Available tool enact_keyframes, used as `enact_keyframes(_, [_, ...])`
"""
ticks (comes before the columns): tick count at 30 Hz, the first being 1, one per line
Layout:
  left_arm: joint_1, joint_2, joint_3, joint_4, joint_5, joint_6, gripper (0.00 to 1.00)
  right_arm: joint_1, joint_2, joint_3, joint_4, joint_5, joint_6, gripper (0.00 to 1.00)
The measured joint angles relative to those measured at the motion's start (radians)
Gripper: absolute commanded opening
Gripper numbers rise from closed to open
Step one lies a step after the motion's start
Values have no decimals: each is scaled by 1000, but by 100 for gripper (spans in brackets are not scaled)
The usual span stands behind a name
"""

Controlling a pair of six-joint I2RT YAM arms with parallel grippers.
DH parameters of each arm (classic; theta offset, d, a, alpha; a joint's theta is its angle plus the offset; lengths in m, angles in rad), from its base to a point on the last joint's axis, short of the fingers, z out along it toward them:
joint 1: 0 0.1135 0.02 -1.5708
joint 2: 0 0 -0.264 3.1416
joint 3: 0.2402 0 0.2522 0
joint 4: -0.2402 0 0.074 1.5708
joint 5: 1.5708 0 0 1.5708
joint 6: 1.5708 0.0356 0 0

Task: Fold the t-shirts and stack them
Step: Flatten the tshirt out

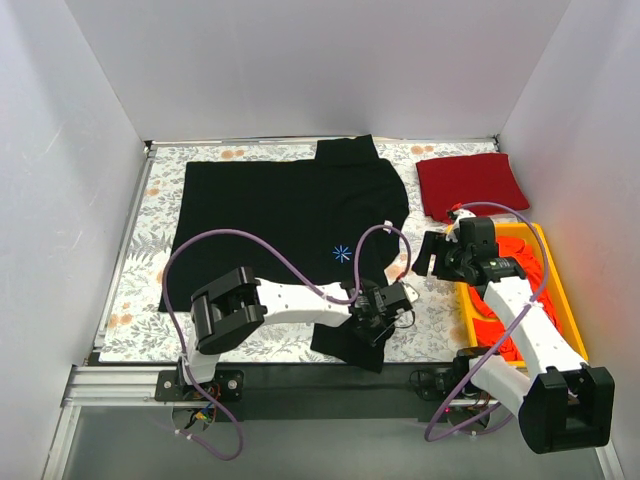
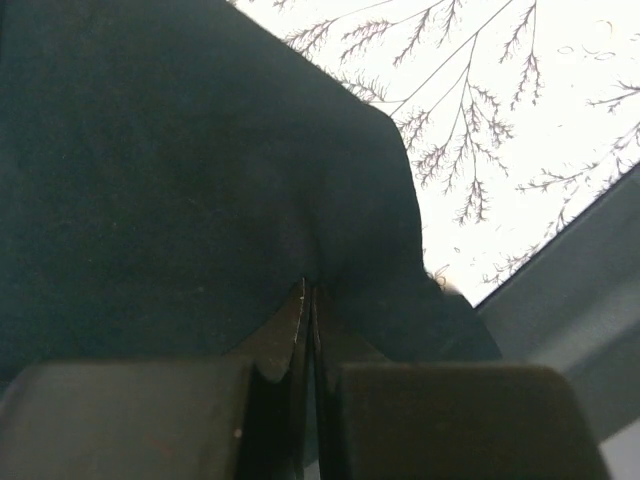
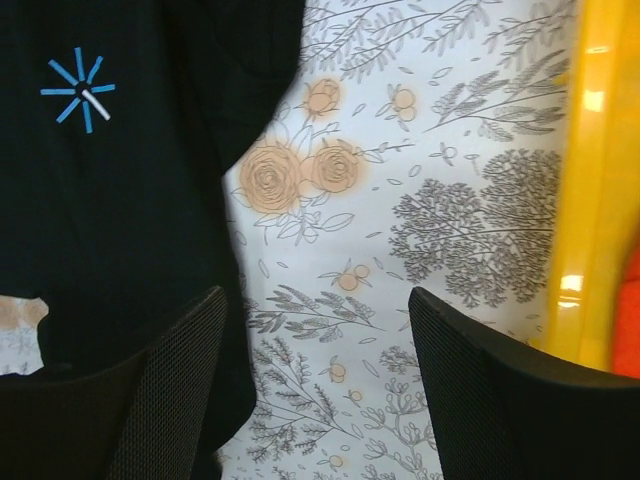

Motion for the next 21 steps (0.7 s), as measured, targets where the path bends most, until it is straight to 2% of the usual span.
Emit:
enact_keyframes(4, [45, -77, -51, 11, 43, -21, 0, 0, 24, -18, 32, -70, 5, 63])
enact_keyframes(11, [272, -324, -156, 68, 145, -55, 0, 7, 126, -35, 130, -183, 40, 59])
enact_keyframes(13, [312, -354, -175, 82, 154, -59, 0, 16, 151, -37, 168, -200, 53, 58])
enact_keyframes(17, [360, -377, -235, 103, 187, -73, 0, 37, 214, -37, 233, -214, 78, 49])
enact_keyframes(21, [425, -396, -283, 103, 213, -86, 0, 55, 298, -37, 302, -211, 109, 47])
